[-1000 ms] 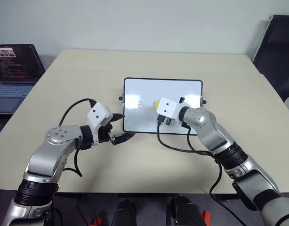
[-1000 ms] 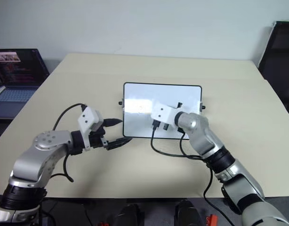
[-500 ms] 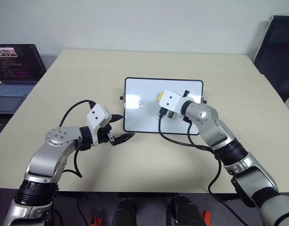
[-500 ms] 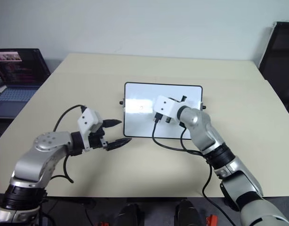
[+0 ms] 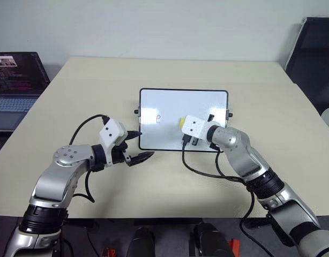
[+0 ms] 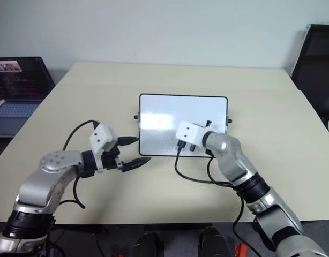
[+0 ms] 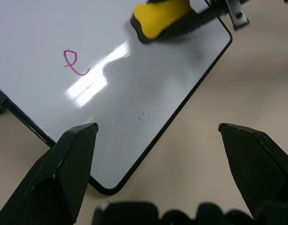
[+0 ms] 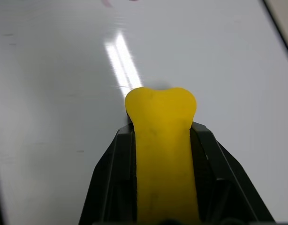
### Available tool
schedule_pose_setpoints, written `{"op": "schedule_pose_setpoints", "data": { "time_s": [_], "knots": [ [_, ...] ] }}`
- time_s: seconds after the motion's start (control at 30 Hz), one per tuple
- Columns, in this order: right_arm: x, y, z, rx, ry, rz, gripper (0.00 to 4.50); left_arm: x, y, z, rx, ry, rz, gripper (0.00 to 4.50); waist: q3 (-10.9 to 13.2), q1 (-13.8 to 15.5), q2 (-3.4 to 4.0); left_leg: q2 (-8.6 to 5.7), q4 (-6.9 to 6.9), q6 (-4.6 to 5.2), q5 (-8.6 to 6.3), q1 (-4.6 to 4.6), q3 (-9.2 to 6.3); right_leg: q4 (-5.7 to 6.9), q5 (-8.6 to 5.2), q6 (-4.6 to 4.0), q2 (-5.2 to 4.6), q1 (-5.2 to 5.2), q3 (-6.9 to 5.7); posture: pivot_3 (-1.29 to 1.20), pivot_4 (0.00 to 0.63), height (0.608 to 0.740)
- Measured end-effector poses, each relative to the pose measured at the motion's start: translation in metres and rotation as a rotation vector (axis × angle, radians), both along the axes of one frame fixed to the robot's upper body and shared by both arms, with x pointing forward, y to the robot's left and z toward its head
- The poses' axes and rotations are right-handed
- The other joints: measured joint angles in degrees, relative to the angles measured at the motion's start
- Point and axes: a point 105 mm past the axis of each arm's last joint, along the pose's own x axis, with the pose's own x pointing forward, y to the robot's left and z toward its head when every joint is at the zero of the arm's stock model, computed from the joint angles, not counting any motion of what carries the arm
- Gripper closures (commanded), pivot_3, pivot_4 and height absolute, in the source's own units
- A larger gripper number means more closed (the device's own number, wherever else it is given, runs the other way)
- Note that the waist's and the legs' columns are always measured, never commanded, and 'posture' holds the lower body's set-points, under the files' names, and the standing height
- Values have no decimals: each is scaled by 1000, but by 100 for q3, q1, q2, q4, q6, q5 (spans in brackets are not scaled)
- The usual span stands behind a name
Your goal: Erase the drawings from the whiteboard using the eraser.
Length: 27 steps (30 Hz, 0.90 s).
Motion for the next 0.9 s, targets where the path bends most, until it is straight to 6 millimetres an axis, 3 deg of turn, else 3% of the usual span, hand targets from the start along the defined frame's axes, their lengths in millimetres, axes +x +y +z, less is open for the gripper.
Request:
{"op": "schedule_pose_setpoints", "data": {
  "time_s": [0.17,0.43,0.57,0.8,0.9],
  "knots": [
    [-8,0,7,149,53,-11,3389,-1,1,-3,-2,7,8,0,0,15,0,0,-31,0,-1,-8,-1,-3,1,21,0,-12,-2,0,150,740],
    [-55,-9,23,497,235,68,3389,-4,20,-1,-80,15,84,0,1,15,2,2,-38,-1,-4,-14,-3,0,-18,28,0,-21,-6,0,150,740],
    [-77,-18,6,547,300,85,3389,-4,33,0,-85,14,127,0,1,18,1,1,-32,-2,-3,-11,-1,1,-29,2,-1,-18,-4,0,150,740],
    [-91,-25,-19,562,361,80,3389,-2,41,8,-93,-17,171,0,1,16,1,1,-28,-2,-3,-8,2,-1,-22,-4,-1,-17,0,0,150,740],
    [-93,-22,-21,566,367,97,3389,-1,42,11,-91,-28,190,0,1,10,0,2,-29,-2,-3,-8,2,-2,-22,-4,-1,-17,0,0,150,740]
  ]
}}
